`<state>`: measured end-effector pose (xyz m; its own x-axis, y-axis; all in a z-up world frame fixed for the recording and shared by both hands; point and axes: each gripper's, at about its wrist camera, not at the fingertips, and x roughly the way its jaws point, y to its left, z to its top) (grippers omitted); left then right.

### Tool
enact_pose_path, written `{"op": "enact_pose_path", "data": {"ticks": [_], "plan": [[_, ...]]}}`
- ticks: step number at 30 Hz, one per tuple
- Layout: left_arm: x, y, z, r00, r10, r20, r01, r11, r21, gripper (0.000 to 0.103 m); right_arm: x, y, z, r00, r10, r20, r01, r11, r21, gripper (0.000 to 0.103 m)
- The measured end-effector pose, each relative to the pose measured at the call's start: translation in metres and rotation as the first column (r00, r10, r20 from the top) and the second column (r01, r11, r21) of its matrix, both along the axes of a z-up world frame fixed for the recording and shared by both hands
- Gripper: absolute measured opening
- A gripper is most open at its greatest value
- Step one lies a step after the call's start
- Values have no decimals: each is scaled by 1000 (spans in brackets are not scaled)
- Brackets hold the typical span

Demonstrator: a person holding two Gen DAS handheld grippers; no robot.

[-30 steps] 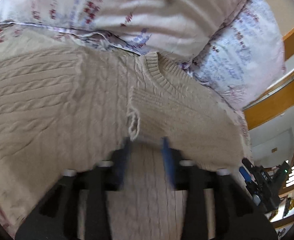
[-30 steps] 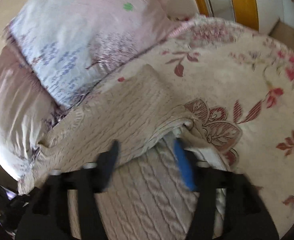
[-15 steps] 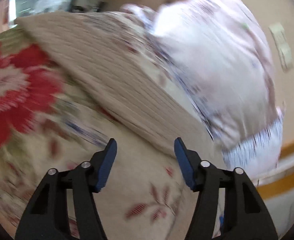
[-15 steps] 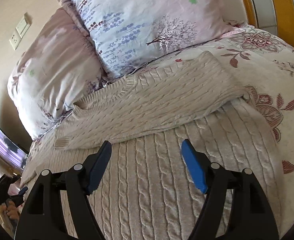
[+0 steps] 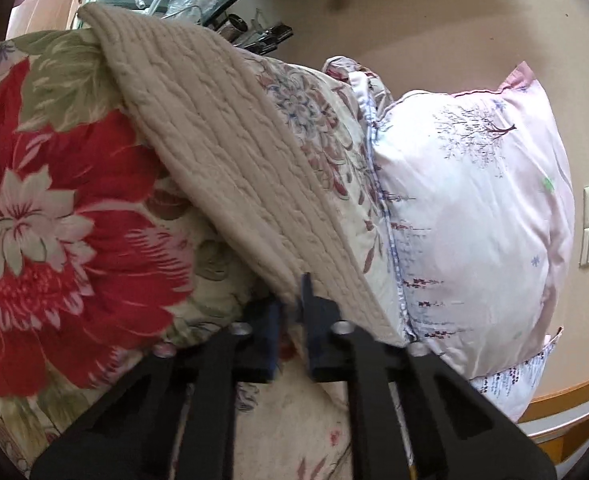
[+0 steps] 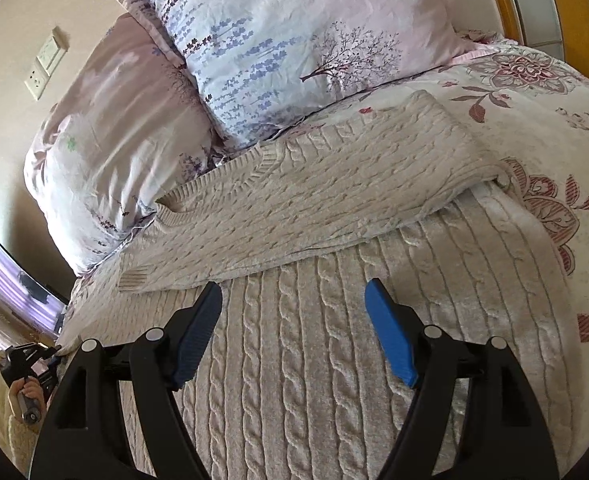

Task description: Fold small clothes

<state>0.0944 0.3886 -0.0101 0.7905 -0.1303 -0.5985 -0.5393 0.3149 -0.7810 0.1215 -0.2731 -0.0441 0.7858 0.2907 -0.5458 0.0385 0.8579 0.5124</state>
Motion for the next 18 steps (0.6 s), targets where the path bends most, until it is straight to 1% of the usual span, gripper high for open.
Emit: {"op": "enact_pose_path", "data": {"ticks": [3, 5, 6, 8, 9, 12, 13, 15, 16, 18], "plan": [[4, -10, 24, 997, -34, 73, 31, 999, 44, 6, 1, 0, -1, 1000, 2, 0, -2, 1000, 12, 76], [10, -24, 45, 987, -75, 140, 68, 996, 56, 6, 0, -1, -2, 1000, 3, 2, -3, 1000, 17, 76], [14, -32, 53, 981, -96, 166, 87, 994, 63, 5, 0, -1, -2, 1000, 3, 4, -3, 1000, 19, 76], [26, -58, 76, 959, -169, 226, 151, 984, 91, 5, -1, -1, -2, 1000, 3, 7, -3, 1000, 24, 76], [30, -66, 82, 952, -190, 240, 171, 980, 99, 5, -1, -1, -2, 1000, -1, 8, 0, 1000, 23, 76], [52, -113, 107, 905, -310, 293, 282, 950, 136, 5, -5, -3, 2, 999, -24, 24, 23, 1000, 13, 76], [61, -136, 115, 878, -366, 308, 332, 930, 160, 5, -6, -3, 3, 999, -22, 29, 22, 1000, 11, 76], [75, -174, 122, 836, -444, 322, 405, 896, 184, 5, -9, -2, 6, 999, -16, 37, 15, 1000, 3, 76], [86, -202, 123, 806, -497, 322, 455, 868, 201, 5, -10, -2, 8, 999, -13, 39, 13, 1000, -1, 76], [99, -245, 120, 763, -570, 304, 526, 821, 219, 5, -15, -5, 10, 999, -18, 44, 18, 1000, -6, 76]]}}
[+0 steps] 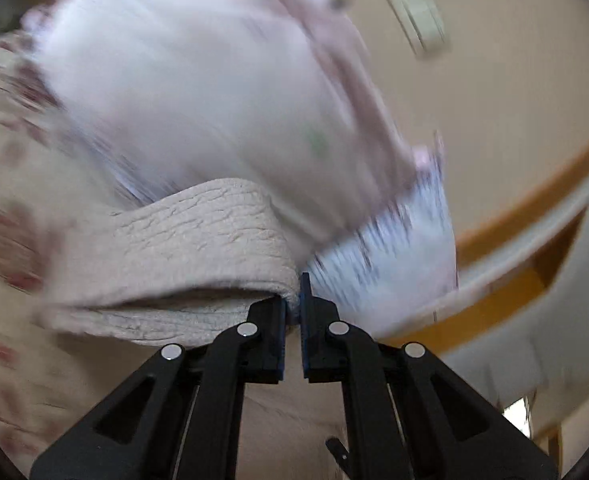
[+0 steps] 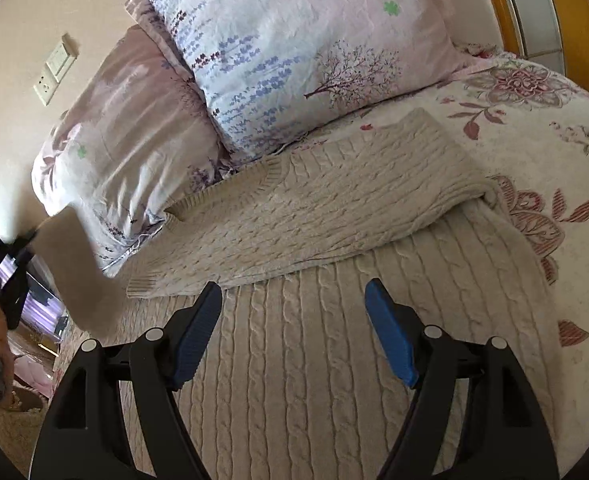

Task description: Fold small clothes

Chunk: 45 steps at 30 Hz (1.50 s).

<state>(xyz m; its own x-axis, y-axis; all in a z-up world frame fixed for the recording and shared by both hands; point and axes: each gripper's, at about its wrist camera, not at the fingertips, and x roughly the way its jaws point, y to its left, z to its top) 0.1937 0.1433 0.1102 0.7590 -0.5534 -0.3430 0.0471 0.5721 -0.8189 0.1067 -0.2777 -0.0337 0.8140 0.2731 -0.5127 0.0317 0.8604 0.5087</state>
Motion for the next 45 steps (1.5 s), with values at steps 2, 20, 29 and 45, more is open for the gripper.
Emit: {"op": "enact_pose_path", "data": {"ticks": [2, 20, 29, 45], "plan": [[17, -55, -14, 993, -105, -49, 107, 993, 53, 6, -6, -7, 4, 1000, -21, 10, 21, 1000, -9, 76], [-19, -24, -76, 967, -77, -244, 141, 956, 258, 43, 27, 138, 86, 851, 524, 40, -424, 729, -537, 65], [-26, 10, -109, 952, -5, -306, 76, 973, 220, 23, 70, 263, 46, 715, 679, -169, -551, 397, -734, 52], [-30, 16, -115, 952, -9, -306, 69, 980, 184, 17, 74, 103, 82, 970, 218, 110, -188, 955, -230, 8]]}}
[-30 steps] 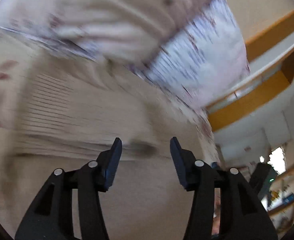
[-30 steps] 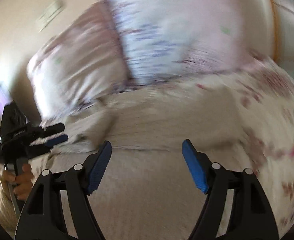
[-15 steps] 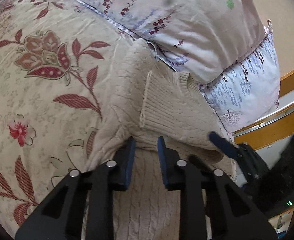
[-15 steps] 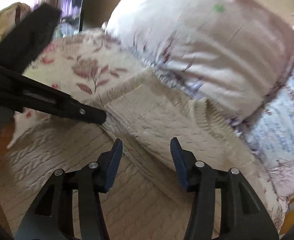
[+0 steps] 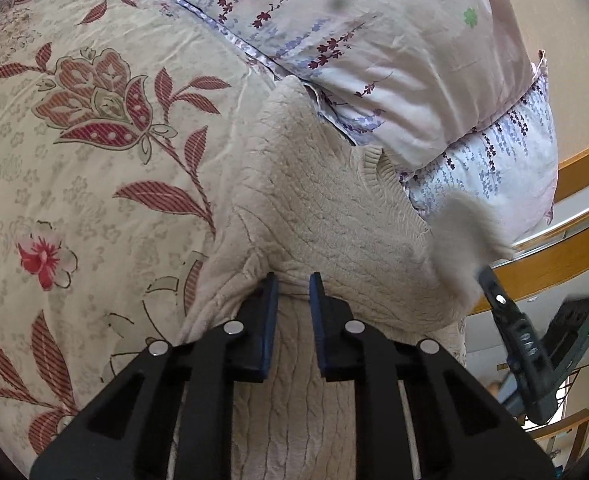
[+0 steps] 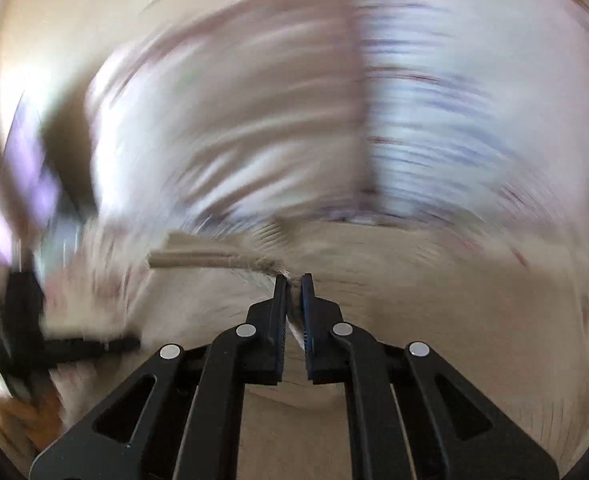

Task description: Fold small clothes

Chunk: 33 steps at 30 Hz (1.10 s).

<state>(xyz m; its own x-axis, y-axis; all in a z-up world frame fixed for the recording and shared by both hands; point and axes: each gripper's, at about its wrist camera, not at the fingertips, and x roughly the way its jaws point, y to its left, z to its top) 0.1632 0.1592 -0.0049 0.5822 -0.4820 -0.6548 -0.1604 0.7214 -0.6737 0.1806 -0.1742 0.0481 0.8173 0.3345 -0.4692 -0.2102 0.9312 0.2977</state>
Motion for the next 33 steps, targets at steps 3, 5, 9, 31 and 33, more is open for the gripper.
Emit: {"op": "enact_pose_path", "data": {"ticks": [3, 5, 9, 31, 33], "plan": [[-1, 0, 0, 1000, -1, -1, 1, 1000, -2, 17, -14, -71, -28, 974, -173, -148, 195, 969, 153, 9], [-1, 1, -1, 1000, -5, -4, 5, 1000, -9, 18, -19, -100, -48, 948, -190, -254, 242, 951, 191, 23], [-1, 2, -1, 1000, -12, -6, 12, 1000, -18, 21, -27, -146, -55, 927, -239, -290, 326, 896, 302, 49], [-16, 0, 10, 996, -92, 14, 93, 995, -29, 47, 2, -168, -81, 890, -237, -391, 357, 894, 272, 20], [-31, 0, 17, 992, -124, 40, 124, 992, -17, 50, -15, -174, -76, 905, -207, -373, 330, 893, 306, 41]]}}
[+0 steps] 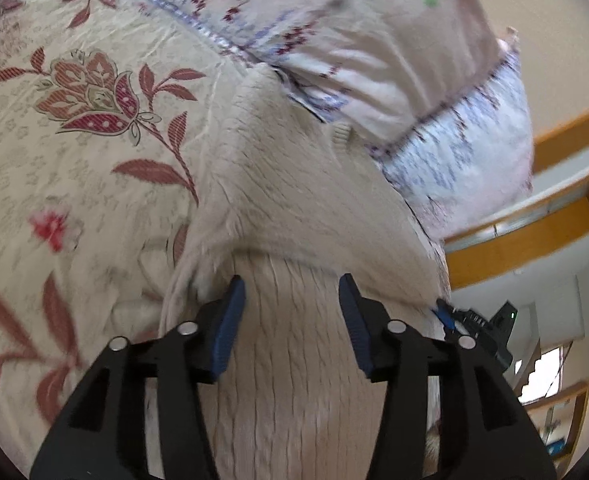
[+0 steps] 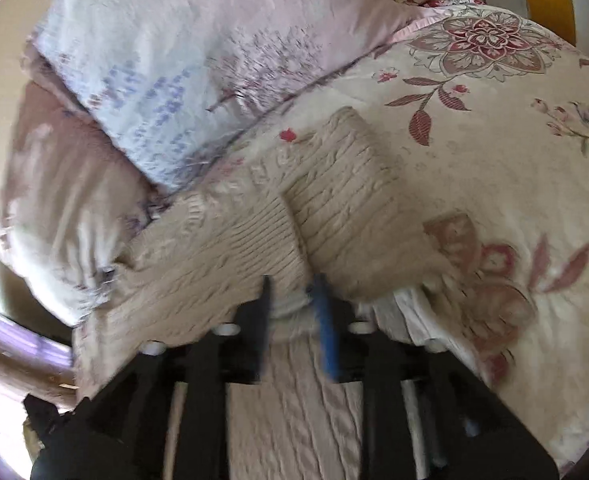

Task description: Fold small clothes

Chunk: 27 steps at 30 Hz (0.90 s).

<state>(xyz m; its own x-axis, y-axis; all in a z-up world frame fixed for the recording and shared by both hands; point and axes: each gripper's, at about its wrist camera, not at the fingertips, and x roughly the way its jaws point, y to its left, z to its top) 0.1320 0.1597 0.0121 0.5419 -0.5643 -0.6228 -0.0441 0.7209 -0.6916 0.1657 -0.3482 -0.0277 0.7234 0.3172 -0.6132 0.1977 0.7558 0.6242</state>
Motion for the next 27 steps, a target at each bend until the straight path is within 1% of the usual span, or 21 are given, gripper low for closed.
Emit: {"op": "enact_pose_path", "data": {"ticks": [1, 4, 6, 10, 12, 13, 15, 16, 20, 22, 24, 25, 27], "plan": [[-7, 1, 2, 1000, -11, 14, 11, 1000, 4, 51, -11, -4, 3, 1000, 13, 20, -13, 1000, 7, 51], [-36, 10, 7, 998, -37, 55, 36, 999, 26, 53, -40, -12, 7, 997, 48, 54, -47, 999, -11, 52], [-53, 18, 6, 997, -42, 69, 39, 998, 43, 53, -61, -19, 4, 996, 68, 62, -67, 998, -19, 52], [-79, 32, -1, 997, -35, 73, 32, 998, 54, 53, -92, -32, -11, 996, 91, 18, -91, 995, -37, 51], [-91, 36, -6, 997, -35, 69, 33, 999, 41, 53, -106, -35, -21, 995, 95, -8, -95, 995, -43, 49], [-94, 36, -8, 997, -38, 67, 35, 999, 37, 53, -112, -37, -24, 995, 100, -15, -100, 994, -42, 47], [-102, 35, -12, 997, -49, 64, 47, 998, 28, 53, -124, -37, -31, 992, 123, -15, -123, 992, -24, 46], [-104, 33, -13, 997, -54, 63, 52, 998, 24, 53, -129, -35, -35, 990, 143, -15, -143, 990, -12, 42], [-116, 27, -16, 995, -72, 69, 71, 997, 16, 52, -142, -29, -43, 982, 191, -10, -191, 982, 14, 38], [-123, 24, -17, 993, -90, 74, 90, 996, 0, 52, -150, -27, -47, 976, 219, 5, -219, 974, 54, 35], [-130, 21, -17, 991, -109, 79, 110, 994, -8, 51, -158, -26, -51, 970, 244, 22, -245, 965, 94, 35], [-136, 18, -17, 989, -124, 82, 126, 992, -16, 49, -161, -26, -53, 966, 257, 29, -258, 959, 113, 31], [-144, 14, -19, 985, -148, 83, 152, 988, -41, 43, -171, -23, -58, 953, 299, 53, -304, 938, 166, 30]]}}
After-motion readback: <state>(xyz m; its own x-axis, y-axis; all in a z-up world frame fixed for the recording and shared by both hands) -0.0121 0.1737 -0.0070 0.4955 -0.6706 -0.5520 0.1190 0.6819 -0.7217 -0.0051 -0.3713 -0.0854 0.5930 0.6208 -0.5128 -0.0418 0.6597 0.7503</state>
